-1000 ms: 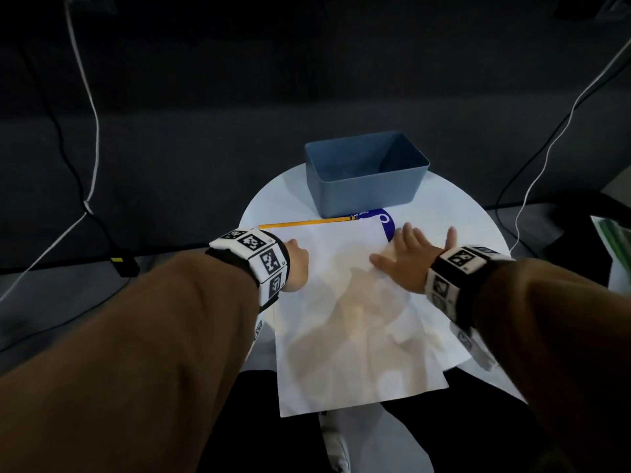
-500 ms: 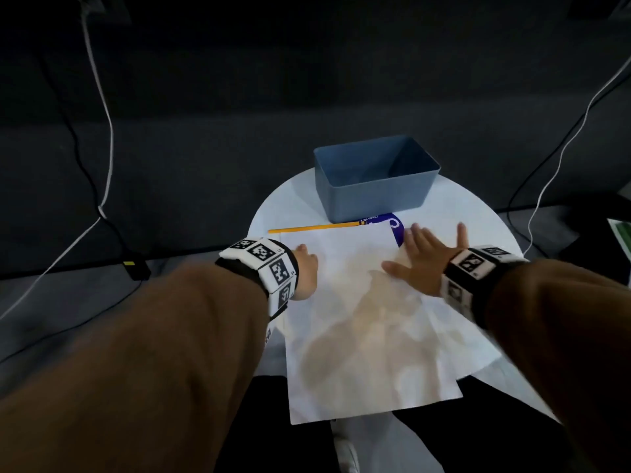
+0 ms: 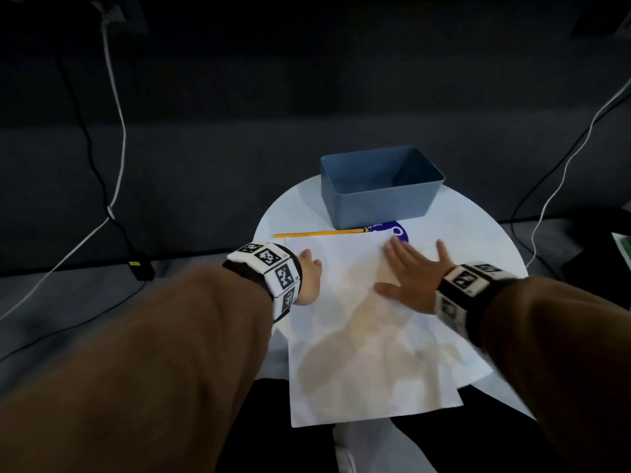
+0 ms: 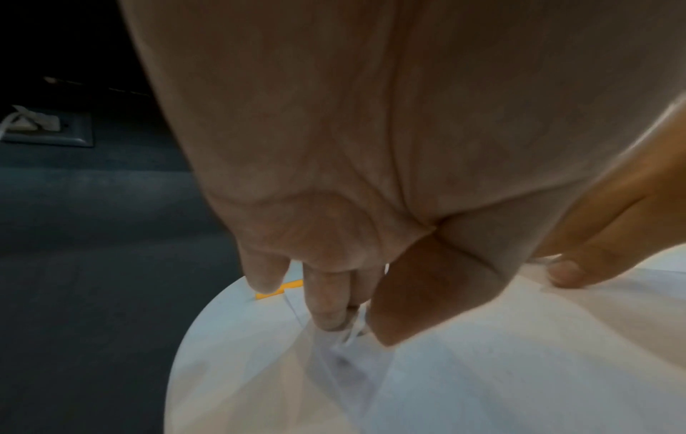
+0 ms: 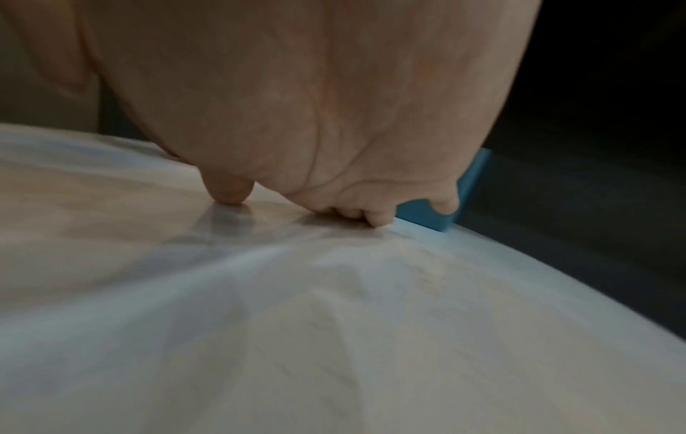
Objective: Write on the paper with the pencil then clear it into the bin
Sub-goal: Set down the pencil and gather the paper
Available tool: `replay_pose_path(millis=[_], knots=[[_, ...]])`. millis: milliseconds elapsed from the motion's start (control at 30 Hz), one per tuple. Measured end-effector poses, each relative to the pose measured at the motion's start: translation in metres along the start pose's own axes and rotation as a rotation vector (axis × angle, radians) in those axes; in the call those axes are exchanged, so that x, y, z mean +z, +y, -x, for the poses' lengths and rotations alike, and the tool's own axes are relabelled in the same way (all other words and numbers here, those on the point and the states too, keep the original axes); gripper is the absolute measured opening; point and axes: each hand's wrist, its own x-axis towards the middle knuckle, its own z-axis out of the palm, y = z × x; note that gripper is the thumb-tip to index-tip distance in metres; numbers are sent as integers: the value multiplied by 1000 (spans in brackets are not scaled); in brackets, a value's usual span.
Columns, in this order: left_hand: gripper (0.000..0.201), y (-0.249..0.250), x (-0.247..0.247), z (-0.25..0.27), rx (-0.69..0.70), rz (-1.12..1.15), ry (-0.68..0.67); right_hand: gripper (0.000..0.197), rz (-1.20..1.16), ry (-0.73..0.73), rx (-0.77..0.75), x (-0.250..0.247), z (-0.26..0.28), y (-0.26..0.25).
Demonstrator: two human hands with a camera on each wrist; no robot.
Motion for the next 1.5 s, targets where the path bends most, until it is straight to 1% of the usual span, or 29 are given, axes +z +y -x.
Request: replay_pose_path(millis=[100, 133, 167, 267, 333, 400, 467, 533, 633, 667, 733, 800, 867, 933, 1000, 1067, 1200, 1233, 1267, 1300, 1333, 1367, 1400, 1433, 1467, 1500], knots=[[63, -3, 3, 0, 42, 51, 17, 85, 25, -19, 115, -1, 9, 19], [59, -5, 3, 1, 68, 75, 44, 84, 14, -4, 134, -4, 10, 18], [56, -9, 3, 0, 79, 150, 83, 84, -1, 18, 126, -7, 10, 12], [56, -23, -4, 4, 74, 286, 172, 83, -55, 66, -26, -17, 10, -21], [49, -37, -8, 5, 37, 335, 240, 83, -70, 27, -103, -20, 8, -42], [44, -51, -7, 6, -16, 327, 297, 84, -63, -12, -121, -18, 6, -50], [41, -59, -2, 7, -38, 282, 293, 86, -48, -20, -126, -13, 5, -46], [41, -60, 4, 4, -13, 252, 269, 87, -40, -21, -135, -10, 7, -42], [45, -51, 8, -1, 37, 189, 177, 87, -54, -31, -126, -11, 9, -42], [46, -46, 8, -3, 28, 173, 137, 86, -60, -39, -119, -14, 9, -43], [47, -43, 9, -9, 14, 155, 102, 85, -73, -35, -109, -20, 8, -47], [48, -44, 12, -16, 13, 157, 94, 83, -74, 12, -129, -28, 5, -53], [50, -45, 11, -16, 22, 132, 100, 82, -76, 66, -189, -35, 2, -65], [51, -44, 10, -18, 44, 94, 130, 82, -87, 63, -267, -38, 1, -83], [51, -43, 9, -20, 53, 36, 154, 81, -93, 24, -308, -31, -2, -96], [49, -44, 10, -24, 44, -6, 150, 80, -105, 11, -254, -20, -9, -89], [42, -49, 21, -43, 86, -73, 125, 85, -124, -1, 83, -4, -11, -24], [42, -51, 25, -51, 88, -113, 115, 87, -104, 0, 151, -2, -8, -9], [42, -55, 27, -54, 82, -121, 137, 88, -81, 9, 185, 0, -4, -1], [42, -55, 26, -51, 73, -154, 146, 88, -71, 28, 173, 0, 1, -2], [41, -58, 29, -57, 66, -160, 166, 88, -83, 55, 118, 0, 5, -12], [40, -58, 28, -60, 66, -148, 135, 88, -109, 74, 33, -1, 9, -30], [38, -55, 24, -54, 80, -128, 143, 90, -138, 82, -68, -2, 14, -52], [38, -50, 17, -45, 62, -107, 124, 93, -161, 77, -168, -3, 20, -76], [36, -47, 14, -41, 65, -71, 154, 95, -160, 62, -253, -2, 24, -98], [35, -43, 11, -34, 36, -50, 120, 96, -138, 45, -309, 0, 27, -115]])
